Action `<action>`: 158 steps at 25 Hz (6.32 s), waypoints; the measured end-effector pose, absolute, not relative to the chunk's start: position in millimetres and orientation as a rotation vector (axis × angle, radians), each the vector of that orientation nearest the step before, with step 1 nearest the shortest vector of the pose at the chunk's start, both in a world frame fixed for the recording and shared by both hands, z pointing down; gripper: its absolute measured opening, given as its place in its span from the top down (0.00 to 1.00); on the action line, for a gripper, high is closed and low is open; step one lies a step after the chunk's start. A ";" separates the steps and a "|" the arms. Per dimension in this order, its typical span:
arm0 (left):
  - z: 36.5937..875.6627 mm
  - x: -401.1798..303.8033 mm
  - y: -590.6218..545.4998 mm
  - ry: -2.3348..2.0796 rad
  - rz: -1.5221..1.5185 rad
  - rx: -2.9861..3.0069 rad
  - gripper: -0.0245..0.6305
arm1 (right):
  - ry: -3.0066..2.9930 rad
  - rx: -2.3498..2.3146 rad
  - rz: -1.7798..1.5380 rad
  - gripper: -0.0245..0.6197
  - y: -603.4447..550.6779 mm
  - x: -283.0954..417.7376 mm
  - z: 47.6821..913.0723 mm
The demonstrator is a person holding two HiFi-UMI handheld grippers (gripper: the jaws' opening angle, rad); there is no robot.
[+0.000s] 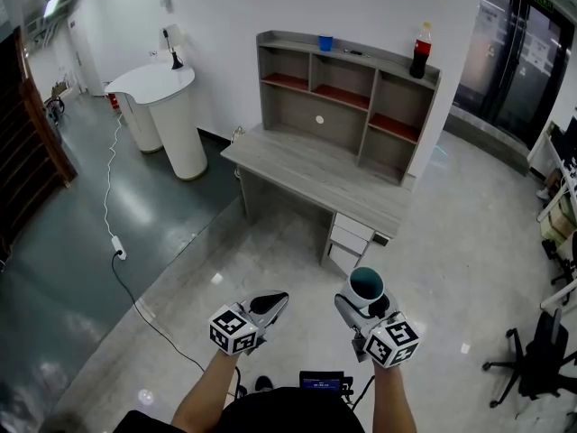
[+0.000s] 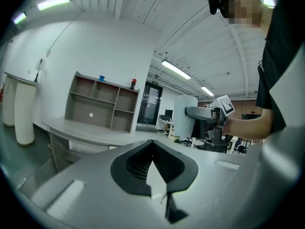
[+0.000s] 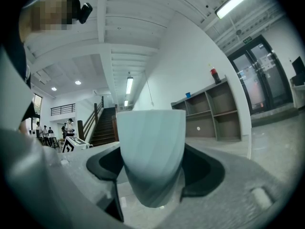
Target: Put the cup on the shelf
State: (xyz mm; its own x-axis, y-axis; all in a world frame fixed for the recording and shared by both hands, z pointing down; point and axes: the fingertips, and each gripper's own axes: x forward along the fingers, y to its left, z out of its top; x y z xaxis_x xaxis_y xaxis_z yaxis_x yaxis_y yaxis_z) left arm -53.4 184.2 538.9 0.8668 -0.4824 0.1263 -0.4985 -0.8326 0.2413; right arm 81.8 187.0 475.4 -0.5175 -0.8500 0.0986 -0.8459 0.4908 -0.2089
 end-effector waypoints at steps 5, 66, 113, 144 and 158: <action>541.5 -44.8 183.7 -0.767 0.097 2.767 0.96 | 2.700 -1.517 -0.377 0.40 184.6 92.0 478.8; 564.6 -74.9 -44.9 -0.534 0.089 2.776 0.96 | 2.564 -1.721 -0.472 0.40 -12.5 48.3 513.0; 562.0 45.8 -297.9 -0.710 0.055 2.699 0.96 | 2.670 -1.509 -0.576 0.40 -280.5 164.7 541.9; 554.8 49.9 -530.5 -0.322 0.114 2.788 0.96 | 2.435 -1.827 -0.523 0.40 -483.2 147.1 524.4; 561.2 77.9 -543.1 -0.190 0.117 2.786 0.96 | 2.390 -1.918 -0.537 0.40 -491.1 156.4 527.2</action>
